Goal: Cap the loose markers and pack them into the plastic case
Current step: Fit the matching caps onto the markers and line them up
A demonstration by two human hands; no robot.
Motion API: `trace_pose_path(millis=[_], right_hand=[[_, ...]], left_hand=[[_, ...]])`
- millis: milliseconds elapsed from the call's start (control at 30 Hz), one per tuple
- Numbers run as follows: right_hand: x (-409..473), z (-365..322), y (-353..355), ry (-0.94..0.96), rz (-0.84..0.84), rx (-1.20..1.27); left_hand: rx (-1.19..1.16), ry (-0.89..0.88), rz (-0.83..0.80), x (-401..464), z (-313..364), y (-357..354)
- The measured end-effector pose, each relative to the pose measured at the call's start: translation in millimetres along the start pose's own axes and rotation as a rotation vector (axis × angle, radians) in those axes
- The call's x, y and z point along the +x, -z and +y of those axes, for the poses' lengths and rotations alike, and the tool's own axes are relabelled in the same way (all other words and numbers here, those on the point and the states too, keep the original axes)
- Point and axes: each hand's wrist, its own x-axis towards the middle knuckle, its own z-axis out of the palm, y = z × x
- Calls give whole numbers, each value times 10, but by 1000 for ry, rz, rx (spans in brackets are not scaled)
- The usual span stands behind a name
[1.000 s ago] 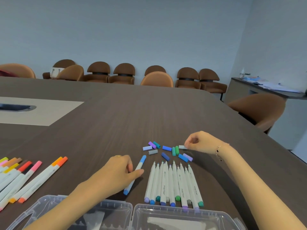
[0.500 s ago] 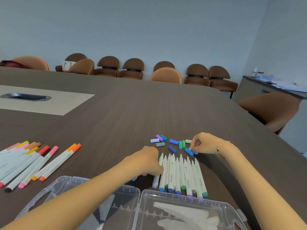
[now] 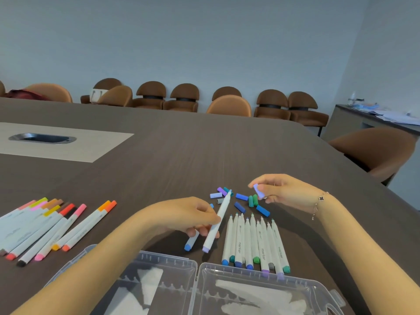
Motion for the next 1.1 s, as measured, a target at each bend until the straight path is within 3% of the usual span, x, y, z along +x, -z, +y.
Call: trace_pose_path(millis=[133,233,900,1100], right_hand=[[18,-150,-134,-50,-12,497],[17,-244,-262,-88,-38,651],[5,-289,-486,-17,-26,509],[-9,-293,-554,30,79,464]], left_hand=[[-28,14,34,3,-65,24],[-61,15,8,13,-70,8],[-171,27,12,25,-53,-72],[-289,-18,73,-5,-32,-79]])
